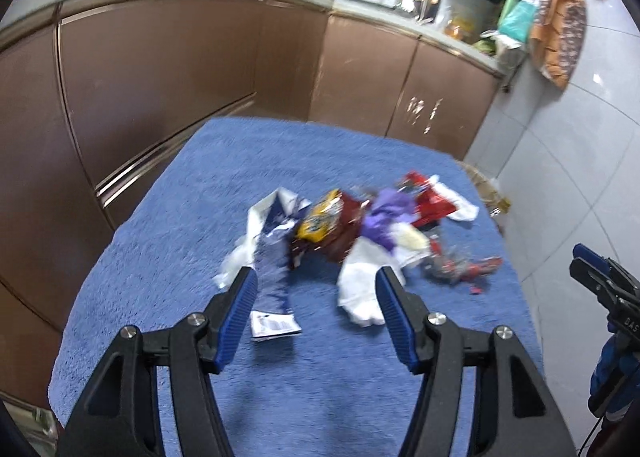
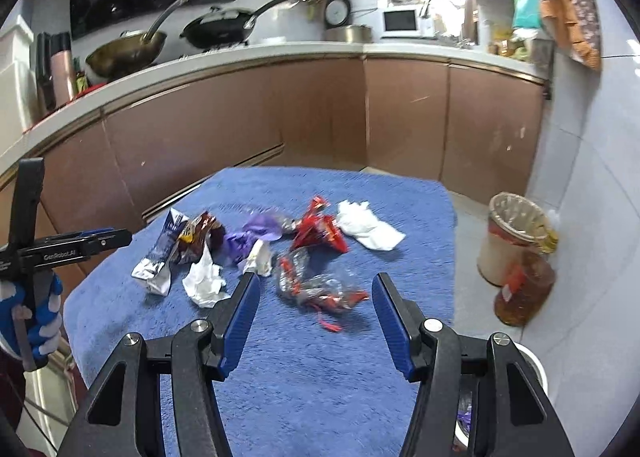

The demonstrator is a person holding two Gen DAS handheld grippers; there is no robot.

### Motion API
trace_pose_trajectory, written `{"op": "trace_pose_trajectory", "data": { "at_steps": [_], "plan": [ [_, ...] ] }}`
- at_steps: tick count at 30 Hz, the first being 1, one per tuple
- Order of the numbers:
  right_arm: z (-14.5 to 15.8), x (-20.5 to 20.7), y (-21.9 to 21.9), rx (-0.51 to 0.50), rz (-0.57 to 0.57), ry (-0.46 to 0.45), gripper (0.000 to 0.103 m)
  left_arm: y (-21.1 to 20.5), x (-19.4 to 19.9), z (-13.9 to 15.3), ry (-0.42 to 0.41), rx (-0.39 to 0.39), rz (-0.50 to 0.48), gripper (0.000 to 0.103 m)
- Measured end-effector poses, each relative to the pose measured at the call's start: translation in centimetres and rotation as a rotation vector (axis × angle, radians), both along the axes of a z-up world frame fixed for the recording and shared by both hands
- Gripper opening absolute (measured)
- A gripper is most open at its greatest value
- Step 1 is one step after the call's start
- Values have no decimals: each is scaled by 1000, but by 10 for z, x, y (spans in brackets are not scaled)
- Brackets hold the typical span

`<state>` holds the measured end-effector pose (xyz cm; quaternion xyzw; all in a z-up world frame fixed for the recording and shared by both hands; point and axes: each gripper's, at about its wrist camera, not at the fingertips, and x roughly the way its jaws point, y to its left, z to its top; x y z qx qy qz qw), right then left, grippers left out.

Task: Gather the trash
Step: 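Move both grippers back over the trash on the table, then grasp the white milk carton with the left gripper while the right gripper grasps a clear red-striped wrapper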

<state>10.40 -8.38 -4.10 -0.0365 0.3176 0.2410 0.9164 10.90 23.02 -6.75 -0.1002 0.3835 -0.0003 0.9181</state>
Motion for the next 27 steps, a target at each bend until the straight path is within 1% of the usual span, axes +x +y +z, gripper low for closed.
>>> {"op": "trace_pose_trajectory", "data": {
  "at_steps": [5,10,14,18,21,23,24,26,27],
  "plan": [
    [-22,23,23,-26,58,47,56,9,20,-26,66,2,26,59],
    [-48,48,46,-62,108,93,56,11,33,-44,105,18,37,60],
    [-69,69,58,-91,136,129,56,8,41,-54,137,46,42,59],
    [-85,86,68,-123,158,162,56,7,45,-61,152,58,47,59],
    [-96,95,74,-144,173,182,56,8,48,-66,165,59,51,52],
    [-103,100,78,-156,183,194,56,9,49,-71,172,51,50,45],
    [-106,102,79,-160,189,200,56,9,48,-72,173,50,49,43],
    [-111,106,81,-167,197,212,56,7,47,-74,170,50,47,35],
    [-112,108,81,-168,199,216,56,5,47,-74,167,51,46,33]
  ]
}}
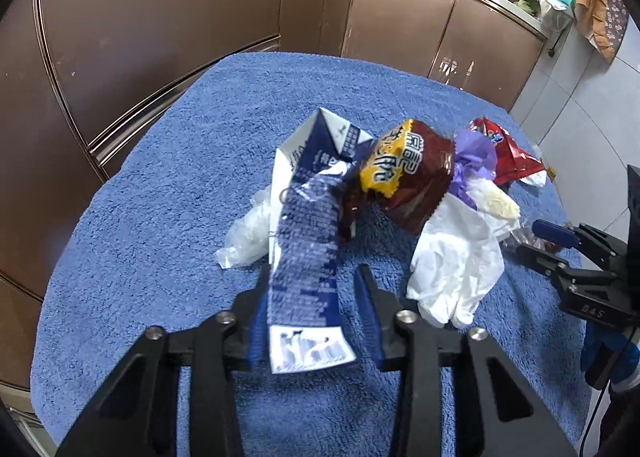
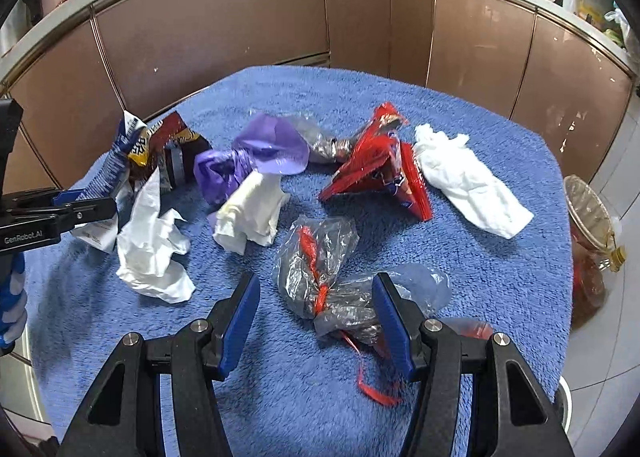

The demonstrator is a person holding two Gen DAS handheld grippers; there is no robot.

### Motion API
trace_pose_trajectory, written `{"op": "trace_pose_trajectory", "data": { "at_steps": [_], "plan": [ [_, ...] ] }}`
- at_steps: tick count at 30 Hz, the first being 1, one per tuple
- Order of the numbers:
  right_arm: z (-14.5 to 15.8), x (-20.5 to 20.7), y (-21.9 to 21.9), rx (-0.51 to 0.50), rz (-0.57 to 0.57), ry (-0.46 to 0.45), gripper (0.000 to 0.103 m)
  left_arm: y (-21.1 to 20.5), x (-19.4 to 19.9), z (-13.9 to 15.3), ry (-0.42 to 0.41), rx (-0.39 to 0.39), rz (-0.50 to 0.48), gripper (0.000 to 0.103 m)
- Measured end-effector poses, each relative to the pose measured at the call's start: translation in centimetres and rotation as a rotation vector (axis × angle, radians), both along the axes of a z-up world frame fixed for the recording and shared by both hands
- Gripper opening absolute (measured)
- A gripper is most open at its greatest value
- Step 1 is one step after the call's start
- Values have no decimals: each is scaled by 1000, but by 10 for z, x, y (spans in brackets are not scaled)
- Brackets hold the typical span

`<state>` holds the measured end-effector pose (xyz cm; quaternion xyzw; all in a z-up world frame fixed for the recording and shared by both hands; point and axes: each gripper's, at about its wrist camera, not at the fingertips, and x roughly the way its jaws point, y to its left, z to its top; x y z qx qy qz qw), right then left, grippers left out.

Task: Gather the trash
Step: 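Grasp the white milk carton with the left gripper while the right gripper grasps a clear red-striped wrapper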

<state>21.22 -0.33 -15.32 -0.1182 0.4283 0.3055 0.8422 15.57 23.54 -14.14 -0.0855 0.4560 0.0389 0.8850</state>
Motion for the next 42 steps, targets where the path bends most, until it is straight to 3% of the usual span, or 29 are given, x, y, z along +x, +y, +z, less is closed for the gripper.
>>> {"op": "trace_pose_trajectory", "data": {
  "at_steps": [3,8,13,24,28,30,31,32,42],
  "plan": [
    [-7,5,-3,-6,-2,24,53,-1,-2,2,-15,-8,0,26],
    [-11,5,-10,-13,-4,31,30,4,-8,8,-40,-43,9,13],
    [-4,-8,-18,-6,1,24,18,7,-18,15,-62,-84,5,8],
    [34,-46,-31,26,-10,-32,15,16,-43,34,-116,-147,-12,6],
    [41,-51,-27,41,-11,-42,15,21,-41,35,-116,-158,-2,11],
    [41,-49,-27,53,-15,-42,15,22,-38,33,-111,-157,2,30],
    [42,-49,-26,58,-16,-39,15,23,-36,32,-110,-155,9,46],
    [42,-49,-27,62,-18,-34,15,23,-33,30,-108,-150,15,49],
    [27,-42,-32,80,-31,3,15,23,-14,0,-20,-176,27,49]
  ]
}}
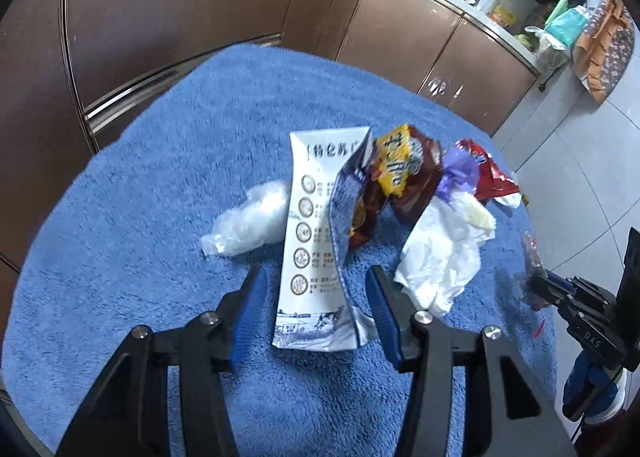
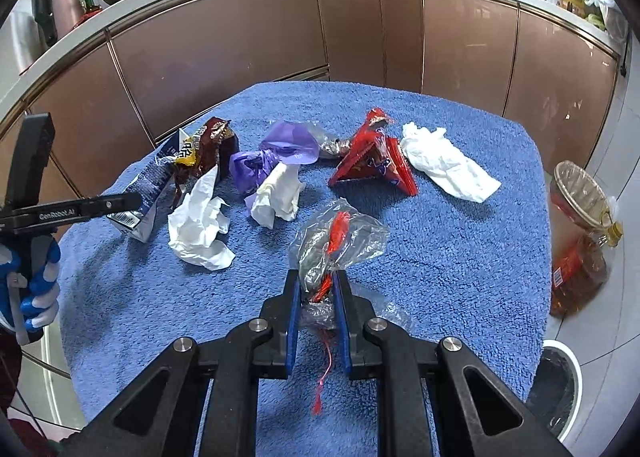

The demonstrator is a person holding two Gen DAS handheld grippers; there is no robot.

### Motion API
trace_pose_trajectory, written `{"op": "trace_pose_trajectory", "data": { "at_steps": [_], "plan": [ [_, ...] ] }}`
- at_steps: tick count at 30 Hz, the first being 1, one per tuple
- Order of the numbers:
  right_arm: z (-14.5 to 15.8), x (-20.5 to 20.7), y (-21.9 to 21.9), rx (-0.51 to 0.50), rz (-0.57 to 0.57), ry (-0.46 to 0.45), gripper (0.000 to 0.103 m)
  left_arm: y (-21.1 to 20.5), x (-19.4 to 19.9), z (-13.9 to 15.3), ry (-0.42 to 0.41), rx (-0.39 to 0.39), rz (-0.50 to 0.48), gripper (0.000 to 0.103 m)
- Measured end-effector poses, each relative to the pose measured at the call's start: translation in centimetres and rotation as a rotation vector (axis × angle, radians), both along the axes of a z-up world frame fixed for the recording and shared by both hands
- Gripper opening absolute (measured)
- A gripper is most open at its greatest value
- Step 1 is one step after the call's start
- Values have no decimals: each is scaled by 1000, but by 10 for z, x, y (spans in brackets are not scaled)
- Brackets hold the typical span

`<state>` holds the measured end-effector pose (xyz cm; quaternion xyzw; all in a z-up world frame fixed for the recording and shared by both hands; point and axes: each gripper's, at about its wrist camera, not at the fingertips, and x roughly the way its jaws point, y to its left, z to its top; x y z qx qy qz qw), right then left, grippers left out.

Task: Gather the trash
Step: 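Grasp the white milk carton with the left gripper while the right gripper grasps a clear red-striped wrapper, then carry both items to the white bin and open both grippers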

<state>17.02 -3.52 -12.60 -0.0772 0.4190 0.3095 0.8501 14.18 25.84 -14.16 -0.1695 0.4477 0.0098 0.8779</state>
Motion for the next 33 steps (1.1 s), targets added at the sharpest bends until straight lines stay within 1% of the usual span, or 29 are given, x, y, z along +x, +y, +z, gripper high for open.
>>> {"op": "trace_pose_trajectory", "data": {
  "at_steps": [4,6,7,10,18,21,24,29,33],
  "plan": [
    [-6,3,-1,4,-6,9,15,-1,4,-5,11,-3,-4,48],
    [-8,4,-3,3,-9,13,15,-2,7,-7,17,-11,-8,45],
    [-8,5,-4,5,-11,15,15,-2,9,-8,21,-17,-7,41],
    [-10,5,-6,6,-13,21,15,1,12,-10,21,-31,-5,36],
    [-5,-2,-9,6,-15,11,15,3,-3,-5,-9,-86,-9,36],
    [1,-9,-11,15,-16,-1,15,4,-15,5,-33,-99,-14,36],
    [8,-18,-12,24,-16,-16,15,7,-29,22,-72,-106,-16,36],
    [25,-36,-18,49,-21,-52,15,9,-50,54,-137,-83,-23,36],
    [42,-50,-29,78,-42,-91,15,-3,-60,78,-179,-60,-53,36]
  ]
}}
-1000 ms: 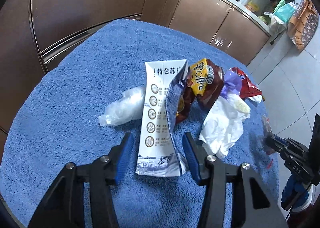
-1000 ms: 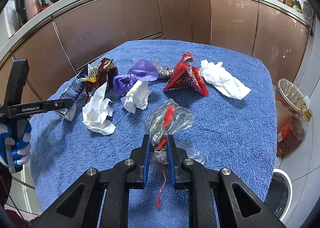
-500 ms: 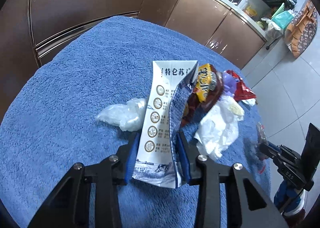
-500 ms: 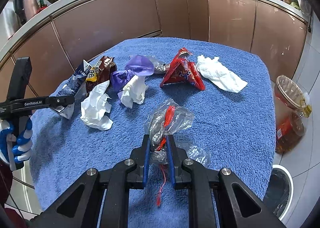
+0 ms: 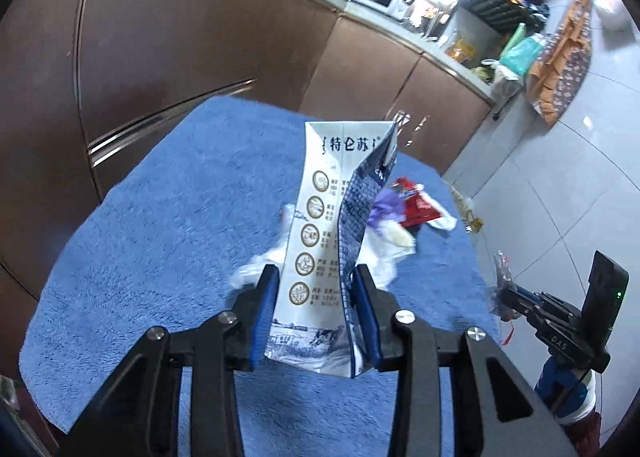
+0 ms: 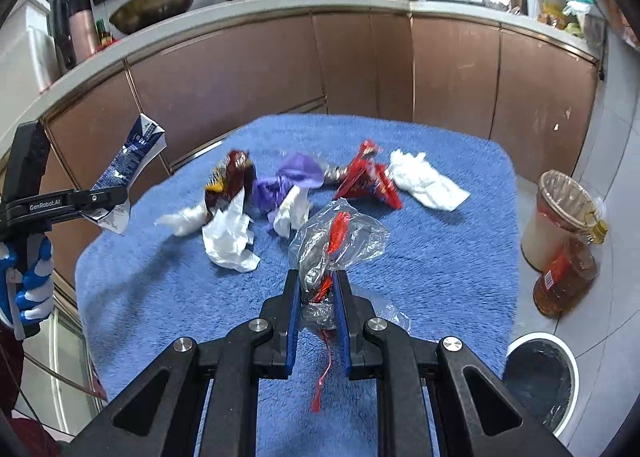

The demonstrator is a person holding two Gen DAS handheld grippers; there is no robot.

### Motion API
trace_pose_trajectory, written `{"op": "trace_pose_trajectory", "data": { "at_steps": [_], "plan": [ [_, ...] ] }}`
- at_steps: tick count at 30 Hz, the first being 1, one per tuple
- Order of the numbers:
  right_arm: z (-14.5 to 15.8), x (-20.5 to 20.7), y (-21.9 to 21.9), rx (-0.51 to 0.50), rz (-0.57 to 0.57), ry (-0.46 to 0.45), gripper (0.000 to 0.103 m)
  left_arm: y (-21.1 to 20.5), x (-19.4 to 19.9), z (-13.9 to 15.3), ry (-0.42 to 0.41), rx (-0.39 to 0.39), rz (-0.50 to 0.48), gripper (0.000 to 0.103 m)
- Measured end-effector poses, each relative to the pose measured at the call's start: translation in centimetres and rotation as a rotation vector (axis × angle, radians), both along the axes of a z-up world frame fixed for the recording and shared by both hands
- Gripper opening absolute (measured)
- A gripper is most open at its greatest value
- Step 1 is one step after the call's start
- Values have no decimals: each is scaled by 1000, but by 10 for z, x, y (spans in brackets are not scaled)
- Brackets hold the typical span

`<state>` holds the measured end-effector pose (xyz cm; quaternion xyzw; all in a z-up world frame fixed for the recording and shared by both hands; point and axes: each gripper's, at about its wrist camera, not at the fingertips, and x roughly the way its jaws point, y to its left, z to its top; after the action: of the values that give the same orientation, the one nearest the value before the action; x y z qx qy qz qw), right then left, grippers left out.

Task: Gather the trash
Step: 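Carry both items to the white bin and open both grippers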

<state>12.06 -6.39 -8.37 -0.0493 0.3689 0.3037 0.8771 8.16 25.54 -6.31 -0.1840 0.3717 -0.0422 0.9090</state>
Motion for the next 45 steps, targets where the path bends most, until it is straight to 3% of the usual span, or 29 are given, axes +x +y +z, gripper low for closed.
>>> {"op": "trace_pose_trajectory", "data": {
  "at_steps": [6,11,20,27,31,39,42,45],
  "plan": [
    [21,-15,-47,48,-99,-51,15,-56,7,27,-45,25,-120,36],
    [32,-25,-108,67,-238,-84,15,-125,28,32,-48,20,-263,36],
    [8,-21,-216,129,-490,-45,15,-291,78,20,5,68,-546,36],
    [-29,2,-257,130,-609,15,16,-410,122,-19,99,99,-680,36],
    [-52,19,-272,99,-652,47,18,-459,147,-61,211,104,-726,36],
    [-109,49,-294,32,-715,141,19,-492,188,-122,384,20,-744,37],
    [-126,55,-302,1,-748,172,34,-499,201,-136,423,-5,-737,38],
    [-135,56,-307,-22,-772,190,43,-500,208,-145,440,-21,-726,48]
  ]
}}
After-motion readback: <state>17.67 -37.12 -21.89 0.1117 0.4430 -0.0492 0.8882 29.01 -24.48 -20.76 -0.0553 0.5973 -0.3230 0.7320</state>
